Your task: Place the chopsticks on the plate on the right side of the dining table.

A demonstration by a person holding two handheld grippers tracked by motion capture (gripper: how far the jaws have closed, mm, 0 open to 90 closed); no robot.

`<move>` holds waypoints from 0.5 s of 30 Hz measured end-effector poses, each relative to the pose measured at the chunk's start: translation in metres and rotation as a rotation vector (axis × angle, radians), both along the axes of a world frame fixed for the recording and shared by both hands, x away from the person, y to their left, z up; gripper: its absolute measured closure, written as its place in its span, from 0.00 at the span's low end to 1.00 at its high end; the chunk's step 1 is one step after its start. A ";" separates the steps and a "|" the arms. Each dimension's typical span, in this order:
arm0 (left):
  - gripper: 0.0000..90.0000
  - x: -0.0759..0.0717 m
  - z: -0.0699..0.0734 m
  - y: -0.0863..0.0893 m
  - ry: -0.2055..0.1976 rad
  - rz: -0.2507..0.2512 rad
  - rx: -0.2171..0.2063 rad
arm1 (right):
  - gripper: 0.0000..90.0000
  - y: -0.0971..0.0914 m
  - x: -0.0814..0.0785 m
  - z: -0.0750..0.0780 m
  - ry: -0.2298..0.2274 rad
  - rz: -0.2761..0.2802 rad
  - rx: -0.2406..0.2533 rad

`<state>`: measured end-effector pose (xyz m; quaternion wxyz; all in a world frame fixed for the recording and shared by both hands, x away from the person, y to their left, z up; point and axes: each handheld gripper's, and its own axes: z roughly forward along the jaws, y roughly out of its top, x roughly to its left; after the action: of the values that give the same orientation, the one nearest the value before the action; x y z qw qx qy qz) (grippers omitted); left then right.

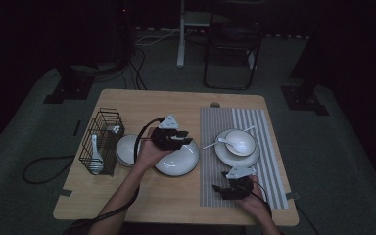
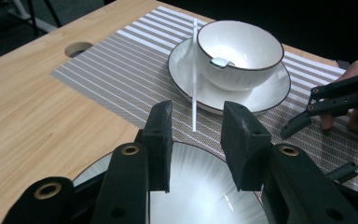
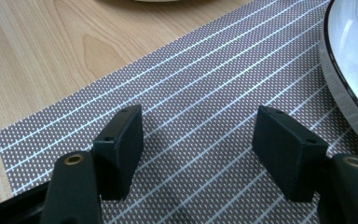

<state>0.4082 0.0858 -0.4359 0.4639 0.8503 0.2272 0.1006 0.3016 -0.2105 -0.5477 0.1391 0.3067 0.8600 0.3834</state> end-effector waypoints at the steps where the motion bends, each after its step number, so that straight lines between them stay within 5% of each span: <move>1: 0.72 0.000 0.001 0.001 -0.002 0.001 0.000 | 0.37 0.000 0.000 0.000 0.000 0.000 0.000; 15: 0.68 -0.004 0.015 0.011 -0.015 0.014 0.009 | 0.37 0.000 0.000 0.000 0.000 0.000 0.000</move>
<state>0.4046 0.0966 -0.4207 0.4610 0.8500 0.2293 0.1114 0.3016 -0.2105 -0.5477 0.1389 0.3069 0.8599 0.3834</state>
